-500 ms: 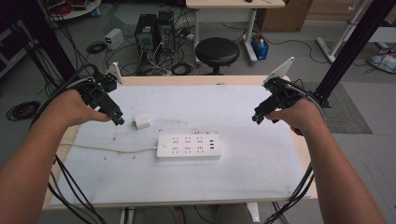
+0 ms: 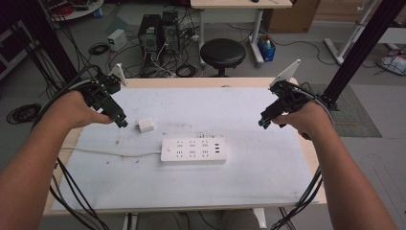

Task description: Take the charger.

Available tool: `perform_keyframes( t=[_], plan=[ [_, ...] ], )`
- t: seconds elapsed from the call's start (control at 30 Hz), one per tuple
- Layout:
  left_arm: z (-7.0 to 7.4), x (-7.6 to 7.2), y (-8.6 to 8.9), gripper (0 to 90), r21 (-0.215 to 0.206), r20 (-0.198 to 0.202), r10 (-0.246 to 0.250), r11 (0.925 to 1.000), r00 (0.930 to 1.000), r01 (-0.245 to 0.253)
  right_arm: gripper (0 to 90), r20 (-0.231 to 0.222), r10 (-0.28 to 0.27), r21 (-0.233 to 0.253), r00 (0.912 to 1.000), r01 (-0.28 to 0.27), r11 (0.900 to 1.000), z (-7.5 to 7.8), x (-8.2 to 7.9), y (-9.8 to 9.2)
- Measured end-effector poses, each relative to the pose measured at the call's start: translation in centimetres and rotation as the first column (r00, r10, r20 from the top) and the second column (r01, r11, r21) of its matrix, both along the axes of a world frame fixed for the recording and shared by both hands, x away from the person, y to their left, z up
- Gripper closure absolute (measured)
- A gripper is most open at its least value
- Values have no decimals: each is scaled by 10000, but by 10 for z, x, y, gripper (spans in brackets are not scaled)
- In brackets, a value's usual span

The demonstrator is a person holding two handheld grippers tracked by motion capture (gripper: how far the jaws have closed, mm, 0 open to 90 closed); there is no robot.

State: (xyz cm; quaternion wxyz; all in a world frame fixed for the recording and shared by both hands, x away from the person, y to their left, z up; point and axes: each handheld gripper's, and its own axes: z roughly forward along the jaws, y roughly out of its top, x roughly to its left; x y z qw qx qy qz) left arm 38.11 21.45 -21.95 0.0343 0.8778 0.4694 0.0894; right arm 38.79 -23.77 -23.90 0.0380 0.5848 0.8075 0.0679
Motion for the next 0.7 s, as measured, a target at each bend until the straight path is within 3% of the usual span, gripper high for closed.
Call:
perform_keyframes(
  t=[0.13,0.23,0.63,0.7],
  plan=[
    [-1,1,-1,77,46,128,-211,9998,9997,210,118,22,99,-19,9999,-99,9999,0,-1,1],
    [-3,2,-2,77,129,324,-731,9973,9968,728,118,28,163,-3,9999,-163,9999,0,-1,2],
    [-23,14,-7,77,-71,214,-1557,9877,9876,1559,118,80,606,-150,9981,-605,9981,-1,-6,7],
    [-29,19,-7,77,-96,94,-1938,9810,9810,1939,118,81,686,-175,9976,-685,9975,-1,-7,8]
  ],
)
